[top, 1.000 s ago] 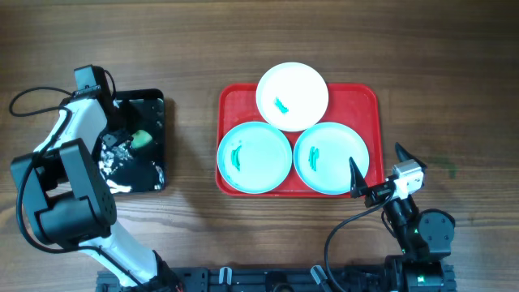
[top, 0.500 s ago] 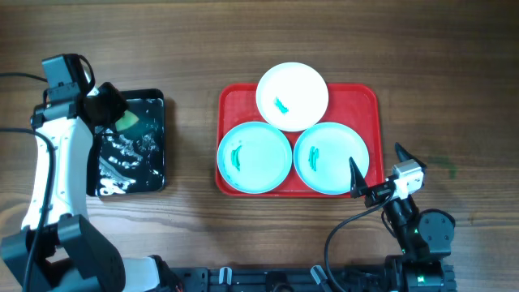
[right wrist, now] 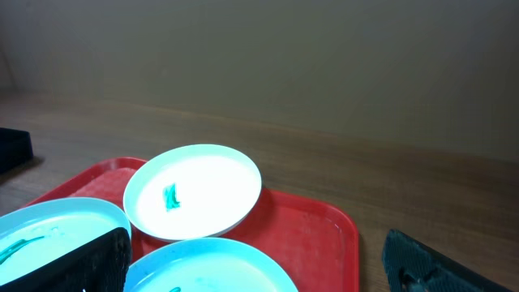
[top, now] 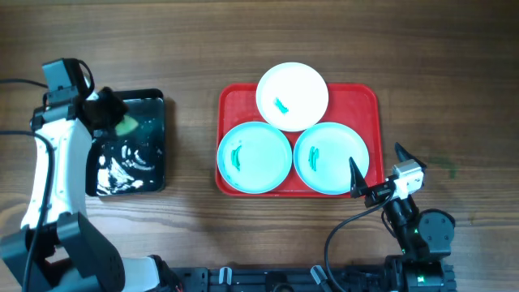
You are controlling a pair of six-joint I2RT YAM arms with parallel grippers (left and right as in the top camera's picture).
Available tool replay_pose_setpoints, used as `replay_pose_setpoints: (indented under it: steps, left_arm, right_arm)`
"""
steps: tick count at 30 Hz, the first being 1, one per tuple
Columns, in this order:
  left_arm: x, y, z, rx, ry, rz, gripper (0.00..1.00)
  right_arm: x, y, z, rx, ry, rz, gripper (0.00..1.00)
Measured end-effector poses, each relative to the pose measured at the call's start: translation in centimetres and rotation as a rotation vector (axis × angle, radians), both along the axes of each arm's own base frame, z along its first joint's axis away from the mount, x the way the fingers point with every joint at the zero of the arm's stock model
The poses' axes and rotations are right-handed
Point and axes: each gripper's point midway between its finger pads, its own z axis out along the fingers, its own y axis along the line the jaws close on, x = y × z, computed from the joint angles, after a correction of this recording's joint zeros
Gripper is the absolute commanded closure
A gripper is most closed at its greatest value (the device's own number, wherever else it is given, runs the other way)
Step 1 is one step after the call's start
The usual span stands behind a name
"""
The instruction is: Clean dirty plates on tray and stack at the side
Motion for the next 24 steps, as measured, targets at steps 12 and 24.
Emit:
replay_pose_setpoints:
  steps: [12, 24]
  left_arm:
    - [-1.6, 0.1, -0.6, 0.015, 0.02, 0.033, 0.8]
    - [-1.2, 1.0, -7.9, 0.004, 0.184, 0.061, 0.22]
  right_arm:
    - [0.0, 0.0, 0.0, 0.0, 0.0, 0.0, 0.0]
    - [0.0, 0.0, 0.0, 0.0, 0.0, 0.0, 0.0]
